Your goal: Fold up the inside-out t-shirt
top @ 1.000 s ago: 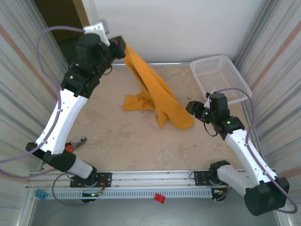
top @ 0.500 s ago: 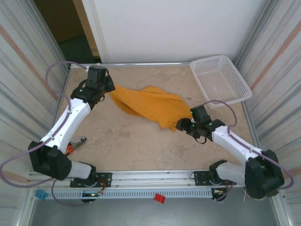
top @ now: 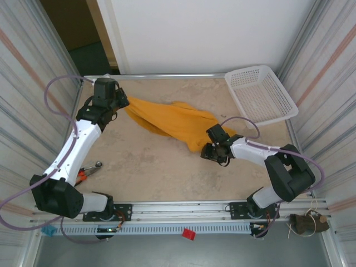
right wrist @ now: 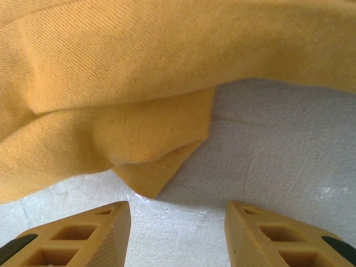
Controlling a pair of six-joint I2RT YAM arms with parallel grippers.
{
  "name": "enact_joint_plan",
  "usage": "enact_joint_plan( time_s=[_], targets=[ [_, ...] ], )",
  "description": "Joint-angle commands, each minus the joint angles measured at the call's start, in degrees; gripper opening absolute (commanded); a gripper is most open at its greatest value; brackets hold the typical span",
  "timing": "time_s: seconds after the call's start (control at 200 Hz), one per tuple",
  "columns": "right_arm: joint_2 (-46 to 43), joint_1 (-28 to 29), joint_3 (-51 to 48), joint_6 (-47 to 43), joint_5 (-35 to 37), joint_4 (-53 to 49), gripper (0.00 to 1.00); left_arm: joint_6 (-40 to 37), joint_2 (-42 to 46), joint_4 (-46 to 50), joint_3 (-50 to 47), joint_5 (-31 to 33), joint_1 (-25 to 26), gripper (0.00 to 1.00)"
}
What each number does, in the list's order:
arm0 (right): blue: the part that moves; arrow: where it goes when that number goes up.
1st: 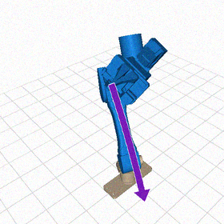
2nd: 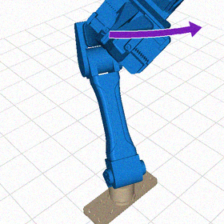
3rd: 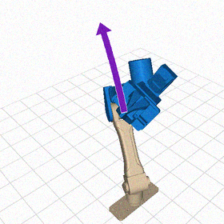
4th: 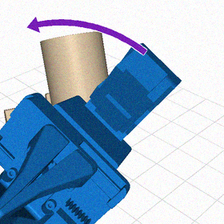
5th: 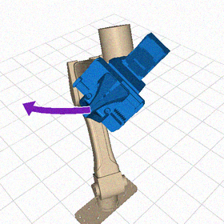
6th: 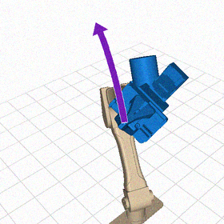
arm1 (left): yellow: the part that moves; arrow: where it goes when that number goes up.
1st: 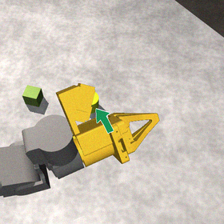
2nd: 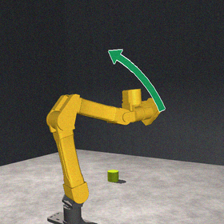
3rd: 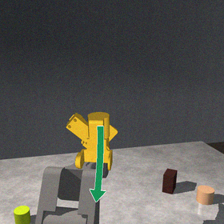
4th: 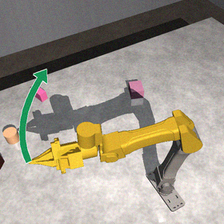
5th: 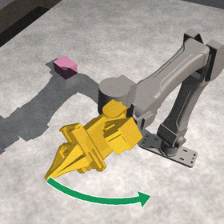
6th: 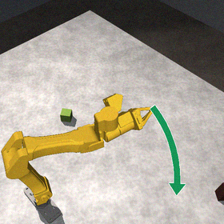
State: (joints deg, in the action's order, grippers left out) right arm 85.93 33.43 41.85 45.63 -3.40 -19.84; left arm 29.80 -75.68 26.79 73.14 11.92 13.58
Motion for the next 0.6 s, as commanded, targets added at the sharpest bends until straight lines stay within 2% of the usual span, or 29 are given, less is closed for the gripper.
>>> enact_joint_plan(
  time_s=[0.0,0.105,0.416,0.596],
  targets=[
    [3.33,0.62,1.98,-0.86,2.14,3.79,0.42,0.51,2.20,-2.13,-0.72,-0.63,-0.83,0.00],
    [3.93,0.82,3.42,-0.85,3.50,2.93,0.38,0.72,2.46,-2.42,-1.07,-0.91,-1.06,0.00],
    [0.92,2.91,6.40,-1.03,9.44,-2.00,0.39,1.26,2.64,-3.06,-1.43,-1.99,-1.63,0.00],
    [2.87,3.06,7.59,-0.93,9.65,-3.23,0.40,1.57,2.64,-3.61,-1.78,-2.43,-1.89,0.00]
  ],
)
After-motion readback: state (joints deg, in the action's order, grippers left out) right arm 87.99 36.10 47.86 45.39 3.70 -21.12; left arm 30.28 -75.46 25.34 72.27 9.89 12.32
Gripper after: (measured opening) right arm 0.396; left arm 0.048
